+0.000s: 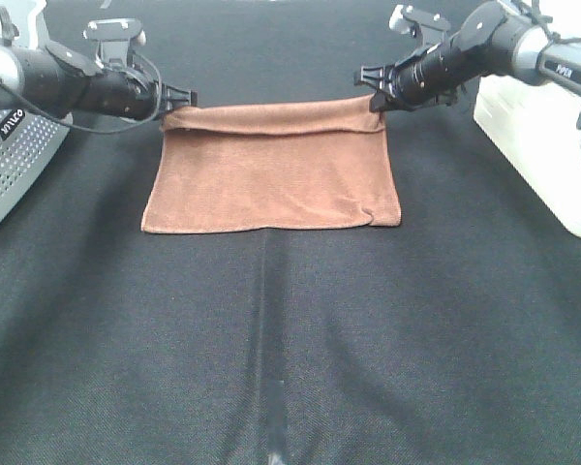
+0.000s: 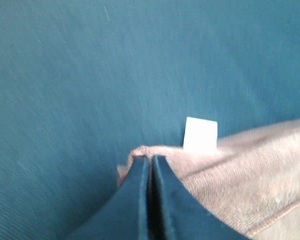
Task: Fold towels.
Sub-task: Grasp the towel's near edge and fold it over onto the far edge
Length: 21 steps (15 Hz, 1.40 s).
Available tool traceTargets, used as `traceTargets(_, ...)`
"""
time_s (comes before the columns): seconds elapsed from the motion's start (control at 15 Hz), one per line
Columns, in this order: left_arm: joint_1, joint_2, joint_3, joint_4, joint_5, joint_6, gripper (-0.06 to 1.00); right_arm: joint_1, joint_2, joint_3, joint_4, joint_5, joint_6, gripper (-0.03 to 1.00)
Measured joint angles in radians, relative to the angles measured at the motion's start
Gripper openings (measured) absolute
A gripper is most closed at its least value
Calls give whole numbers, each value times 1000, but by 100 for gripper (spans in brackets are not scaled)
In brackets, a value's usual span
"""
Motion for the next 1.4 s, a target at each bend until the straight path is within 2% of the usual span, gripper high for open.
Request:
traceTargets(0.07, 0, 1, 0, 0, 0, 0, 7, 0, 6, 0, -1, -4, 0, 16)
traceTargets(0.13, 0, 1, 0, 0, 0, 1, 16, 0, 6, 0, -1, -3, 0, 28)
traceTargets(0.2, 0, 1, -1, 0, 11, 1, 30, 0, 4, 0, -1, -3, 8, 42)
traceTargets(0.27, 0, 1, -1, 1, 31, 1, 59, 0, 3, 0, -1, 4, 17, 59)
traceTargets(0.33, 0, 1, -1, 2, 60, 1, 74, 0, -2, 0, -5, 30, 23, 64)
traceTargets(0.4, 3, 1, -1, 6, 98, -2, 82, 0, -15, 0, -14, 69, 24, 66)
traceTargets(0.47, 10, 1, -1, 8, 153, -12, 86, 0, -35, 0, -18, 126, 24, 67)
traceTargets(0.67, 64, -3, -1, 12, 326, -73, 87, 0, -77, -3, -26, 263, 39, 68)
traceTargets(0.73, 94, -12, -1, 13, 428, -82, 87, 0, -86, -3, -37, 334, 63, 68)
traceTargets(0.8, 94, -12, -1, 13, 428, -82, 87, 0, -86, -3, -37, 334, 63, 68)
traceTargets(0.93, 113, -27, -1, 15, 536, -106, 87, 0, -91, -3, -46, 447, 86, 68)
traceTargets(1.07, 116, -51, -1, 29, 626, -191, 87, 0, -92, -4, -54, 541, 137, 68)
traceTargets(1.2, 107, -78, 14, 44, 643, -253, 87, 0, -93, -5, -72, 607, 173, 68)
traceTargets(1.4, 96, -184, 214, 51, 631, -281, 87, 0, -122, 5, -92, 620, 211, 68)
